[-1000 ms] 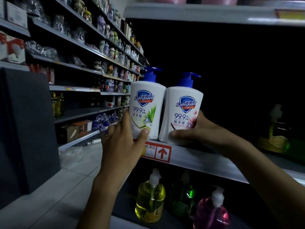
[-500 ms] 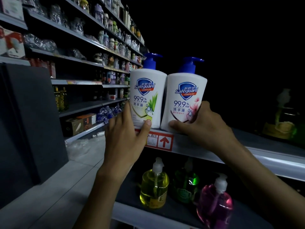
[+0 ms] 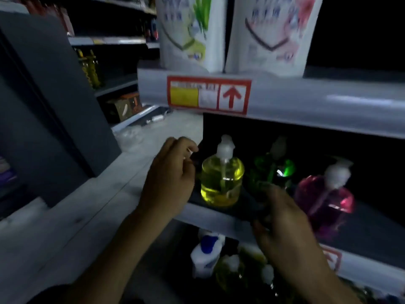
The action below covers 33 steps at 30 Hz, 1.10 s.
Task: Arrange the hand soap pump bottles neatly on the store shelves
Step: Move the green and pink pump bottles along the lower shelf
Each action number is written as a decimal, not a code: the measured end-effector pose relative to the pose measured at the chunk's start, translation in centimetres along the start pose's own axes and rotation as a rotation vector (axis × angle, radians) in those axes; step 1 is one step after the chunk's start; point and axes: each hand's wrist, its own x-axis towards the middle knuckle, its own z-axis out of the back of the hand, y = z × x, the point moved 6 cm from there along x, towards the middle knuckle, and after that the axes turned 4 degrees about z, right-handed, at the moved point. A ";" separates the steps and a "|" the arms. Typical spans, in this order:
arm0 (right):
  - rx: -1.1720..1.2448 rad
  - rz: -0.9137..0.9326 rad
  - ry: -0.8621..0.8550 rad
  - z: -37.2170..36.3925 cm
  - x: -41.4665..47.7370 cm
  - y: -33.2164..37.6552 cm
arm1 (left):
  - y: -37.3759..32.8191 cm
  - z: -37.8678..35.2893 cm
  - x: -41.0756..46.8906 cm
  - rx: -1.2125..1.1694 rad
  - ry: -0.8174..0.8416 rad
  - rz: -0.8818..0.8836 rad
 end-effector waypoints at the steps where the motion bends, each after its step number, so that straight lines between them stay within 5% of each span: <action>1: 0.008 -0.056 0.139 -1.7 0.3 -0.6 | 1.4 -1.5 -0.2 0.027 0.149 0.077; 3: 0.074 -0.131 0.212 -3.0 1.6 -1.0 | 2.9 -4.2 -1.0 0.039 0.464 0.156; 5: 0.067 -0.143 0.151 -3.1 3.2 -1.3 | 2.5 -5.5 -1.5 -0.018 0.607 0.182; 17: 0.154 -0.209 0.114 -2.9 4.0 -2.5 | 5.0 -3.5 -1.6 -0.275 0.634 0.415; 27: 0.081 -0.102 -0.043 -4.5 5.6 -0.9 | 4.5 -4.0 -0.6 -0.263 0.535 0.234; 33: 0.059 -0.184 -0.097 -6.3 7.7 -1.3 | 6.2 -5.4 1.7 -0.266 0.549 0.273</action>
